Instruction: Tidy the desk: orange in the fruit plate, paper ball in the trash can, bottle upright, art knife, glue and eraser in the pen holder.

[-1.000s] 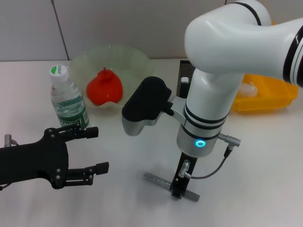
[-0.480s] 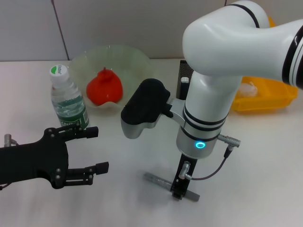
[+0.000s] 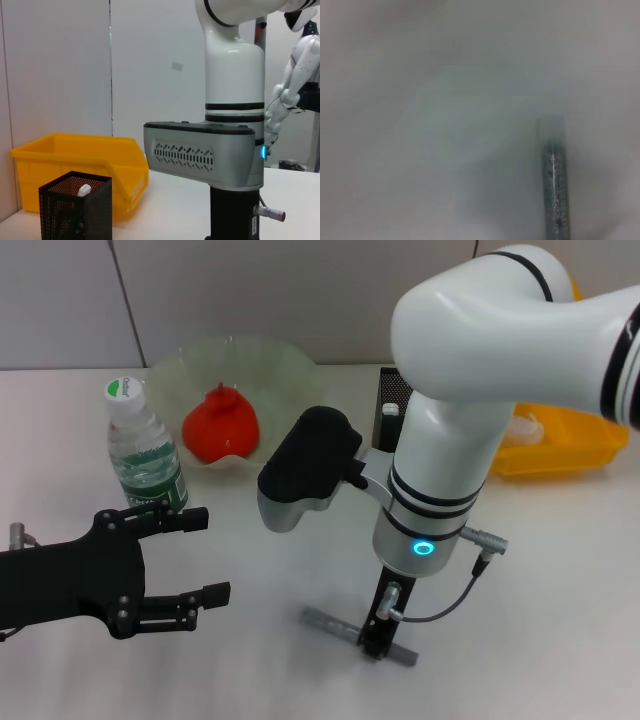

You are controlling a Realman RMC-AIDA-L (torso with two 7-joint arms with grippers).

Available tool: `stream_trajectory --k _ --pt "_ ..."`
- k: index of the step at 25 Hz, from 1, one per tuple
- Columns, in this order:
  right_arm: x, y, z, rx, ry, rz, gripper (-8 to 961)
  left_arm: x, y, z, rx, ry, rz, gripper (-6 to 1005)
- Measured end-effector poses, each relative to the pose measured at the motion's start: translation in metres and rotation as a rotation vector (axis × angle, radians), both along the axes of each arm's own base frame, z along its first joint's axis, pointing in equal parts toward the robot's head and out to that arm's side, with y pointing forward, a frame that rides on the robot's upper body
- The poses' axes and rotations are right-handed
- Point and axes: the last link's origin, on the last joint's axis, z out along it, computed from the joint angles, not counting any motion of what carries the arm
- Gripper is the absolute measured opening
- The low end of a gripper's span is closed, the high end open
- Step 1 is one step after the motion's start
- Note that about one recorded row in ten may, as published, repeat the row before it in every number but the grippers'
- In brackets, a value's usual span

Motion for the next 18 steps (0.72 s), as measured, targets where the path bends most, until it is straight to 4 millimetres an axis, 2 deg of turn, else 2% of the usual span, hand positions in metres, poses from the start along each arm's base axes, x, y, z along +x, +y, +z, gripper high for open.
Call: stream_trajectory --k 5,10,18 --pt "-0.005 0.003 0.005 0.032 0.111 -0.013 156 0.003 -0.001 0.002 -0.002 -0.010 -0.017 846" --pt "-0.002 0.008 0.021 0.110 0.222 0.001 162 0.005 0.001 0.007 0.020 -0.025 -0.020 846" --pt "0.020 0.010 0.059 0.247 0.451 0.012 172 0.008 0.005 0.014 0.056 -0.064 -0.014 846"
